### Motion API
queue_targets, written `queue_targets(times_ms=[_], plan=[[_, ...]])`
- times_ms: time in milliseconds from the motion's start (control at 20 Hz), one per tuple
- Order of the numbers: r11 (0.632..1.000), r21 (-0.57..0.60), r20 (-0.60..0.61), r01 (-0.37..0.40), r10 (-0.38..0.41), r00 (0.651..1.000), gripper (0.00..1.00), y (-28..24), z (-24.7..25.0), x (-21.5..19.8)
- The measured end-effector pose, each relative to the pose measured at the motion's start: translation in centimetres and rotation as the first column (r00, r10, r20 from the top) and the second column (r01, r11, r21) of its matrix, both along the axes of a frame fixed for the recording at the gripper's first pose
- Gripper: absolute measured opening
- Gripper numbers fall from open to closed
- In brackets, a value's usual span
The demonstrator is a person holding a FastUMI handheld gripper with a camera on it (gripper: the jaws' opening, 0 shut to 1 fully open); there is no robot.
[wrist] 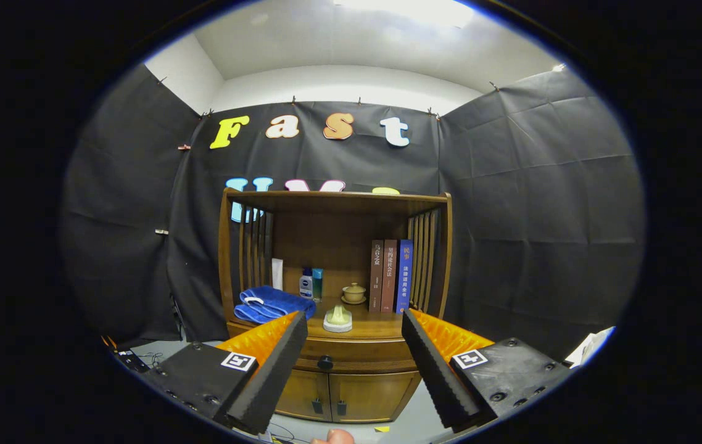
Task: Pull open the drawer, take out the items inside it, and place them on the countertop above the cabinet.
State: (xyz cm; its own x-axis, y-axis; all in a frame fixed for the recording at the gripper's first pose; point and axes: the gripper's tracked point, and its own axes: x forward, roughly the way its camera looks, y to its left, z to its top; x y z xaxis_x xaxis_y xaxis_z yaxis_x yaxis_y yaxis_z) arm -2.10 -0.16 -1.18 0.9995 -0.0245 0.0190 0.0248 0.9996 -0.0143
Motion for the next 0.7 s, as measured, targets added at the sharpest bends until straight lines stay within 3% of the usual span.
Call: queue_targets(times_ms=[700], plan=[[1.0,-0.002,-0.007,-0.009,0.009,1.0,1.0,0.65,-0.69,0.13]])
